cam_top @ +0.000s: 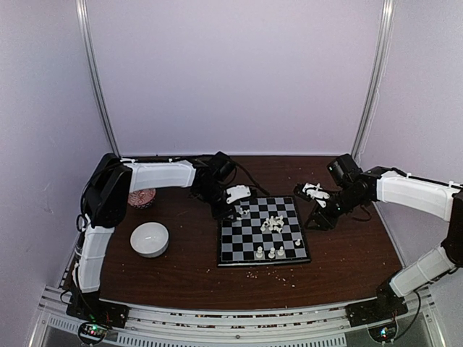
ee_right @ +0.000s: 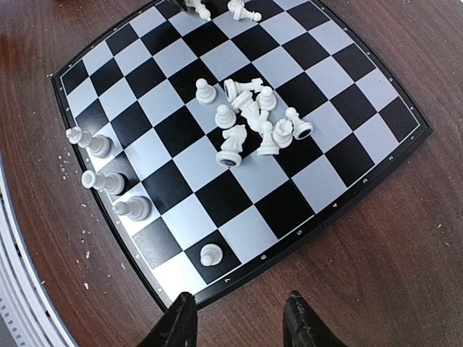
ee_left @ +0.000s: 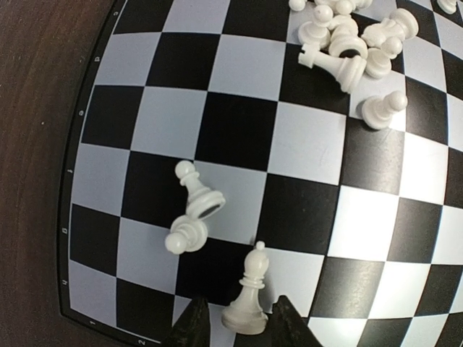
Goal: Set up the chess pieces on the board
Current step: Pick up the bishop from the chessboard.
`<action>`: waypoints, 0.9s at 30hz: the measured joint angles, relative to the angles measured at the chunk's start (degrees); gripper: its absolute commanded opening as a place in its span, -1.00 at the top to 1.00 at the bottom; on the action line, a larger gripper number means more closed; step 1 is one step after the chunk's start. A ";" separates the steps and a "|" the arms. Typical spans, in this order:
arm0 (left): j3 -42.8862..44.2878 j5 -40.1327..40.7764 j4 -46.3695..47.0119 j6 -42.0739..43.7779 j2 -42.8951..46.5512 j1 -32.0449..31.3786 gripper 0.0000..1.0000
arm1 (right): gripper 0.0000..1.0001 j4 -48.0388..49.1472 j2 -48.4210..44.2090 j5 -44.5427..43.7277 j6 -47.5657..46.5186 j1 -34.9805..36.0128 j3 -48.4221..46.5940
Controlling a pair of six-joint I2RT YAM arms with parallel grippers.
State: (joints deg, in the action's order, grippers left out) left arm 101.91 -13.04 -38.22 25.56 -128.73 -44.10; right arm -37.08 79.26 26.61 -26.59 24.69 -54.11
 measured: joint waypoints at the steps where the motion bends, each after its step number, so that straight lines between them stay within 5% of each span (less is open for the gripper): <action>1: 0.00 -0.07 -0.02 0.09 -0.11 0.02 0.43 | 0.17 0.00 0.24 0.11 0.00 0.00 0.00; 27: -1.97 -3.78 1.49 -2.40 0.09 0.22 0.70 | 0.19 -0.87 1.75 1.29 2.03 -0.81 -1.07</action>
State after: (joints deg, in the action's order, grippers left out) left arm 99.94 -16.82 -36.73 23.16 -128.64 -43.88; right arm -37.95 81.01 27.90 -24.56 23.88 -55.18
